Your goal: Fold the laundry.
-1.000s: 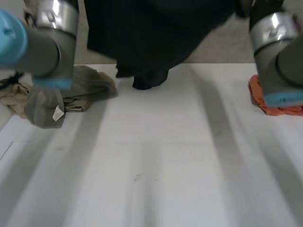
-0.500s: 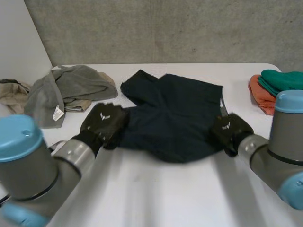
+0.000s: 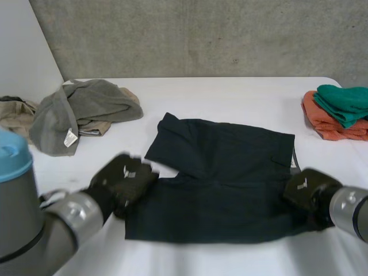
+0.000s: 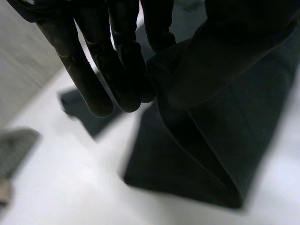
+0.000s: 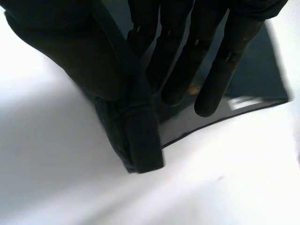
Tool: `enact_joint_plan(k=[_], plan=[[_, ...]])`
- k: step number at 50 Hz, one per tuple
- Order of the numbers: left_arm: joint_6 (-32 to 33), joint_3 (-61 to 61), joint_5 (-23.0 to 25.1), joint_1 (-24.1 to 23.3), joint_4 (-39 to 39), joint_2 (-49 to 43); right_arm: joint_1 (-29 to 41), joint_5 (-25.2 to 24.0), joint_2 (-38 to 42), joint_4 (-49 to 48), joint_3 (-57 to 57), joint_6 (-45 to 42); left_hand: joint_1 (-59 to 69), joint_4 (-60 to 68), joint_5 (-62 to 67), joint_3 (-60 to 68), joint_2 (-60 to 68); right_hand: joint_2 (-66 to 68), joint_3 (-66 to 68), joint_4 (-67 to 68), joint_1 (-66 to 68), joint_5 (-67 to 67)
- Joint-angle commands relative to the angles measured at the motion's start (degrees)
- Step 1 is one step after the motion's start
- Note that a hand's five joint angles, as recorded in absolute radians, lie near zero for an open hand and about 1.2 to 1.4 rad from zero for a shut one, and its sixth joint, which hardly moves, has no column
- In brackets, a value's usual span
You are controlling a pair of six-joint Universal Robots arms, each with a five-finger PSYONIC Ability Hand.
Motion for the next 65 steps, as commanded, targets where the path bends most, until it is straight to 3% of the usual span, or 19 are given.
enact_joint_plan(k=[1, 6, 11, 20, 23, 24, 25, 26, 27, 34, 41, 47, 54, 56, 57, 59, 60, 65], plan=[[0.4, 10.4, -0.7, 0.0, 17.8, -12.1, 0.5, 0.4, 3.2, -10.2, -7.5, 8.5, 13.7, 11.2, 12.1, 11.5, 11.2, 12.4, 11.3, 11.2, 15.5, 11.9], [0.6, 24.4, -1.9, 0.1, 26.5, -24.6, 1.6, 4.5, 10.6, -17.9, -13.2, 9.3, 13.7, 11.2, 12.1, 11.5, 11.2, 12.4, 11.3, 11.2, 15.5, 11.9], [0.8, 39.7, -1.7, 0.5, 29.0, -37.2, 4.2, 11.4, 19.5, -26.8, -21.5, 8.4, 13.7, 11.2, 12.1, 11.5, 11.2, 12.4, 11.3, 11.2, 15.5, 11.9], [3.9, 72.1, -2.1, 0.8, 29.4, -59.9, 5.3, 12.5, 36.2, -43.5, -35.3, 5.4, 13.7, 11.2, 12.1, 11.5, 11.2, 12.4, 11.3, 11.2, 15.5, 11.9], [3.9, 77.9, -1.5, 0.8, 29.4, -64.1, 5.3, 12.4, 41.5, -49.6, -39.4, 2.7, 13.7, 11.2, 12.1, 11.5, 11.2, 12.4, 11.3, 11.2, 15.5, 11.9], [3.9, 78.6, -1.5, 0.8, 29.4, -64.8, 5.3, 13.0, 43.5, -51.3, -41.3, 2.0, 13.7, 11.2, 12.1, 11.5, 11.2, -12.5, -13.6, -13.7, -9.4, -13.0], [3.9, 78.7, -1.7, 0.7, 29.4, -65.2, 5.3, 12.9, 44.4, -51.8, -41.8, 1.8, 1.0, -1.5, -0.5, -1.2, -1.4, -41.9, -43.0, -43.1, -38.8, -42.4], [3.9, 78.3, -1.9, 0.6, 29.4, -65.3, 5.4, 12.8, 45.1, -52.0, -42.2, 1.7, -42.7, -45.2, -44.3, -44.9, -45.2, -57.6, -58.7, -58.8, -54.5, -58.1], [4.0, 78.0, -1.7, 0.4, 29.4, -65.3, 5.5, 12.8, 45.7, -51.9, -42.3, 1.4, -56.3, -58.8, -57.9, -58.5, -58.8, -57.6, -58.7, -58.8, -54.5, -58.1], [3.6, 71.0, -3.2, -0.1, 29.4, -61.1, 5.2, 12.4, 37.7, -49.3, -35.4, 9.3, -56.3, -58.8, -57.9, -58.5, -58.8, -57.6, -58.7, -58.8, -54.5, -58.1], [0.1, 54.7, -5.8, 0.2, 30.1, -47.3, 3.3, 7.1, 22.5, -30.5, -27.3, 24.0, -56.3, -58.8, -57.9, -58.5, -58.8, -57.6, -58.7, -58.8, -54.5, -58.1], [-4.3, 43.3, -5.8, -0.1, 30.3, -39.6, 0.0, 3.7, 21.3, -17.9, -23.4, 29.5, -56.3, -58.8, -57.9, -58.5, -58.8, -53.3, -54.4, -54.5, -50.2, -53.8], [-7.7, 36.5, -5.8, -1.1, 30.2, -36.0, -1.2, 4.2, 24.5, -22.8, -20.1, 28.8, -56.3, -58.8, -57.9, -58.5, -58.8, -49.3, -50.3, -50.5, -46.2, -49.8], [-8.1, 35.6, -5.9, -1.3, 30.1, -35.7, -1.2, 4.3, 26.0, -24.0, -20.1, 28.5, -56.3, -58.8, -57.9, -58.5, -58.8, -38.1, -39.1, -39.3, -35.0, -38.6], [-8.2, 35.4, -5.9, -1.4, 30.1, -35.7, -1.4, 4.2, 27.2, -24.5, -20.3, 28.2, -56.3, -58.8, -57.9, -58.5, -58.8, -20.7, -21.7, -21.9, -17.6, -21.2], [-8.2, 35.0, -6.0, -1.6, 30.0, -35.5, -1.7, 4.3, 27.6, -24.9, -20.3, 28.0, -56.3, -58.8, -57.9, -58.5, -58.8, -6.0, -7.0, -7.2, -2.9, -6.4], [-8.2, 34.8, -6.1, -1.6, 29.9, -35.2, -2.3, 4.7, 27.4, -25.3, -20.0, 27.5, -56.3, -58.8, -57.9, -58.5, -58.8, 12.2, 11.2, 11.0, 15.3, 11.7], [-9.5, 33.0, -6.0, -1.9, 29.4, -31.6, -5.3, 6.6, 24.6, -30.2, -17.0, 24.1, -56.3, -58.8, -57.9, -58.5, -58.8, 12.4, 11.3, 11.2, 15.5, 11.9]])
